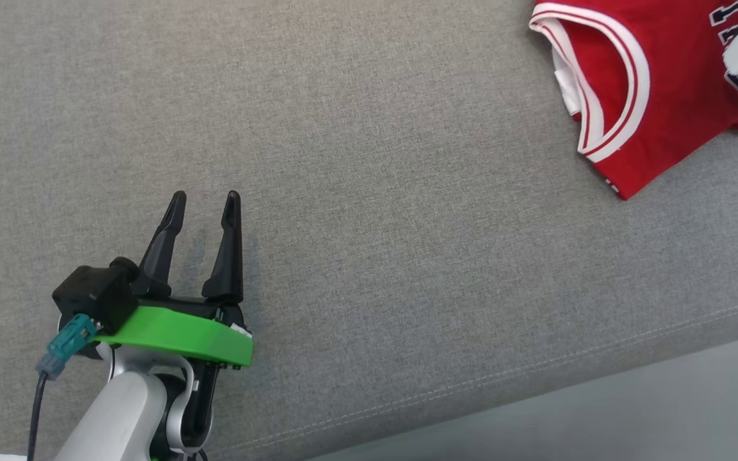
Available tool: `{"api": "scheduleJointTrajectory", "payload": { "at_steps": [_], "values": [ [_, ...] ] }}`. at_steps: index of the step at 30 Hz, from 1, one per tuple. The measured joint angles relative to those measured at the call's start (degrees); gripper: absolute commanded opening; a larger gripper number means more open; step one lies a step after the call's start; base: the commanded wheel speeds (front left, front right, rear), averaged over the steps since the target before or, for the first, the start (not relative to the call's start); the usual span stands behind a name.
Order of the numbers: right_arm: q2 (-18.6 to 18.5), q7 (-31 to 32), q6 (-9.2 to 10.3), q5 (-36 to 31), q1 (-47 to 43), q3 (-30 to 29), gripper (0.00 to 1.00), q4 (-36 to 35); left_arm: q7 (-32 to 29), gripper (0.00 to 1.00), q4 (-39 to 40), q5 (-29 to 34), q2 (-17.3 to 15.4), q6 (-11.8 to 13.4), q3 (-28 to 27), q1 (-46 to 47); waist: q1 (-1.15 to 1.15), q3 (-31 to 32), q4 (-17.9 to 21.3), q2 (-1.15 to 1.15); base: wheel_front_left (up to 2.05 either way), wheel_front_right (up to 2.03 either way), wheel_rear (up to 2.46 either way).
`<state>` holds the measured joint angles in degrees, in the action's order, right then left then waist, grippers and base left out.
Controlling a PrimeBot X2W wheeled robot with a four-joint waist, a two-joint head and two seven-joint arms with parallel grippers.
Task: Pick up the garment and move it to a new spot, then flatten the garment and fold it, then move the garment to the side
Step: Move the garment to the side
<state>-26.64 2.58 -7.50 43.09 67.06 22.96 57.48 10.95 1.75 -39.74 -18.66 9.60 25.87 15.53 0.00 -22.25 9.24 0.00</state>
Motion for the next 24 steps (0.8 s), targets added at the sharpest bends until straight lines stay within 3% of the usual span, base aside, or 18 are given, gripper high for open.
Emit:
{"api": "scheduleJointTrajectory", "payload": {
  "at_steps": [11, 18, 24],
  "values": [
    [-5.2, -1.8, 0.00, -3.3, 5.3, -0.8, 0.00, 5.0, -2.7, 1.00, 3.7, 1.2, -1.8, 1.1, 0.5, 0.7, 0.00, -4.2, -0.7, 0.00, 0.00, 0.00, 0.00],
    [-8.5, -3.6, 0.00, -8.8, 8.9, 0.0, 0.00, 10.5, -3.9, 1.00, 5.9, 2.1, -2.5, 2.0, 1.3, 0.9, 0.00, -6.3, -2.7, 0.00, 0.00, 0.00, 0.00],
    [-8.8, -4.9, 0.00, -15.3, 10.9, 1.2, 0.00, 15.0, -4.7, 1.00, 7.2, 2.7, -2.8, 2.1, 2.0, 1.5, 0.00, -8.3, -4.4, 0.00, 0.00, 0.00, 0.00]
  ]
}}
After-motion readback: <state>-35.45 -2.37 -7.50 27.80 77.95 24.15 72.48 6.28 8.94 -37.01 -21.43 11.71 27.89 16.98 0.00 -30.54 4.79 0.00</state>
